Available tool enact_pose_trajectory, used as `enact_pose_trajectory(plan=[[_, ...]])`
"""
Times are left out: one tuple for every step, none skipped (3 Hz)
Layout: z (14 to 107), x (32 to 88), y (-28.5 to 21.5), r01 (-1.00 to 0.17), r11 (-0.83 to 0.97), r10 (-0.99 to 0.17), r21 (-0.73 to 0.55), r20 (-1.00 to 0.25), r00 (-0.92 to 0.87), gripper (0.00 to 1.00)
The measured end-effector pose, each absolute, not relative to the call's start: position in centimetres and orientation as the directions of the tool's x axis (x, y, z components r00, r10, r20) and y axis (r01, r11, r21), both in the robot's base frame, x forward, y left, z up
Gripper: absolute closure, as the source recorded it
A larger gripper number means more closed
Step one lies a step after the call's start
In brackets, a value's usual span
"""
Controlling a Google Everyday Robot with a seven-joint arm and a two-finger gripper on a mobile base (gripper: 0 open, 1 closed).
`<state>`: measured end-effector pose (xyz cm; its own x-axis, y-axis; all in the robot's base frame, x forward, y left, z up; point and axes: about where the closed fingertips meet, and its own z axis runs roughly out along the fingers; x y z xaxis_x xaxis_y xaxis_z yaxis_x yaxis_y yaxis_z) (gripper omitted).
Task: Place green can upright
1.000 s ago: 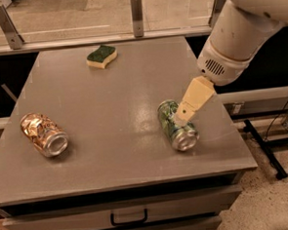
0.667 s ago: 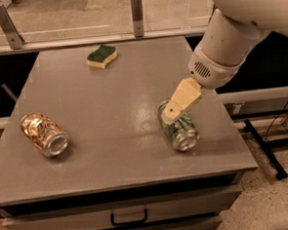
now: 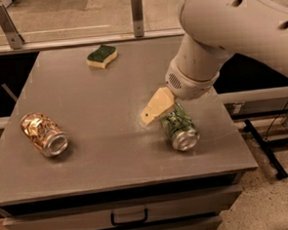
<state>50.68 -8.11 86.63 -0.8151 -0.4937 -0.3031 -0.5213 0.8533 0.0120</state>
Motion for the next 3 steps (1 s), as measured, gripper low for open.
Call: enact_pose_trajectory(plan=[[85.8, 51.0, -6.2, -0.503, 0.864, -0.478, 0.007, -0.297, -0.826, 0.18], [85.5, 51.1, -6.4, -0.475, 0.88, -0.46, -0.024, -0.29, -0.839, 0.41], [84.8, 50.6, -7.6, -0.447, 0.893, -0.444, -0.053, -0.27, -0.855, 0.65]])
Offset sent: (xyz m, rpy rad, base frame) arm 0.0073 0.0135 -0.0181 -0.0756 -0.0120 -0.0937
